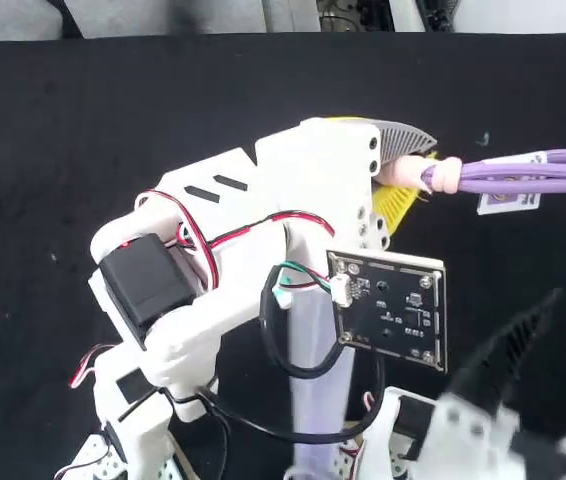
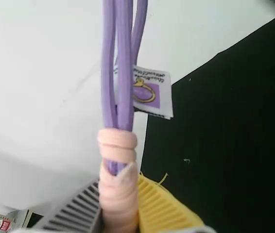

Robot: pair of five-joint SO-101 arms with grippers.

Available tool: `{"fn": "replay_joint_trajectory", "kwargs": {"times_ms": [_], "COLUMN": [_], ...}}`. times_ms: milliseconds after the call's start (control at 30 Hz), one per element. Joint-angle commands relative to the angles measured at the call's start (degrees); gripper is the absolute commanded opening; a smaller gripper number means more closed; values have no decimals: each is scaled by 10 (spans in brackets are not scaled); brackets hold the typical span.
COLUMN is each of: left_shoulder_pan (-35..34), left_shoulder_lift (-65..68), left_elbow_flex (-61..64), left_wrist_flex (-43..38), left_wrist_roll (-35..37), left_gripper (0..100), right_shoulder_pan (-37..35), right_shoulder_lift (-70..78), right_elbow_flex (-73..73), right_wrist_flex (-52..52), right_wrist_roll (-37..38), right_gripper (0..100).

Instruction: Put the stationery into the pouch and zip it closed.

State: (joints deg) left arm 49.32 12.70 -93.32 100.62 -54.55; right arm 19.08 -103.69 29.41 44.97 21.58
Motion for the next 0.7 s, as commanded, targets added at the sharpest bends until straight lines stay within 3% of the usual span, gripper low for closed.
{"fn": "replay_joint_trajectory", "kwargs": {"times_ms": [0,300,667], "left_shoulder_pan": [0,6,6], "left_shoulder_lift": [-9,-8,-5], "left_elbow_flex": [-19,-19,-19], "left_wrist_flex": [2,2,3], "left_wrist_roll": [-6,-5,-4], "left_gripper": [27,27,27], "right_shoulder_pan": [11,11,11], "right_shoulder_lift": [-30,51,284], "right_elbow_flex": [135,225,126], "right_wrist_flex": [-133,-357,-456], "right_wrist_roll": [76,171,245], "right_gripper": [279,279,279]}}
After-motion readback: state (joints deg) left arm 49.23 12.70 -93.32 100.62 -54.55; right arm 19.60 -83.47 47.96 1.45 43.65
